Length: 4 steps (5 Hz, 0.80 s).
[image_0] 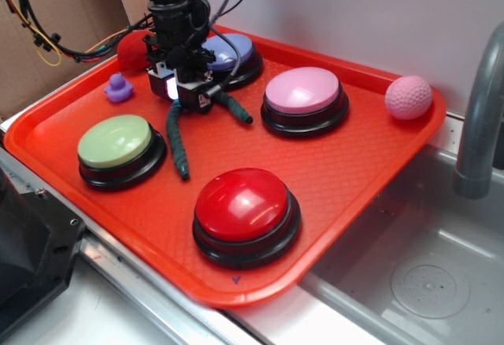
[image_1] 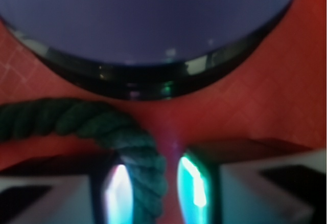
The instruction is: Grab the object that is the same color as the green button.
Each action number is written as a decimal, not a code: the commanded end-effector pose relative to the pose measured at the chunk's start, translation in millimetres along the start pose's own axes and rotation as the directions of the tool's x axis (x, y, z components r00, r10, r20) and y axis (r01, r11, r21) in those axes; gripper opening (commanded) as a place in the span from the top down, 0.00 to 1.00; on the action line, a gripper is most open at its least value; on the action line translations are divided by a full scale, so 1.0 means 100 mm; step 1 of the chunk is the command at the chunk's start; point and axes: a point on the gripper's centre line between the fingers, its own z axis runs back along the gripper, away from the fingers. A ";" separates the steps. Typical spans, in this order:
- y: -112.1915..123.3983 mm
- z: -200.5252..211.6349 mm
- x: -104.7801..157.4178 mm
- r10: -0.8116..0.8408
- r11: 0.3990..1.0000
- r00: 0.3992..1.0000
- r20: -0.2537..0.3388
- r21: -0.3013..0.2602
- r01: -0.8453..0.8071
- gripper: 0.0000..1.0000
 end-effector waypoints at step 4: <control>-0.31 1.49 -0.46 -0.024 0.995 0.976 0.218 0.102 0.002 1.00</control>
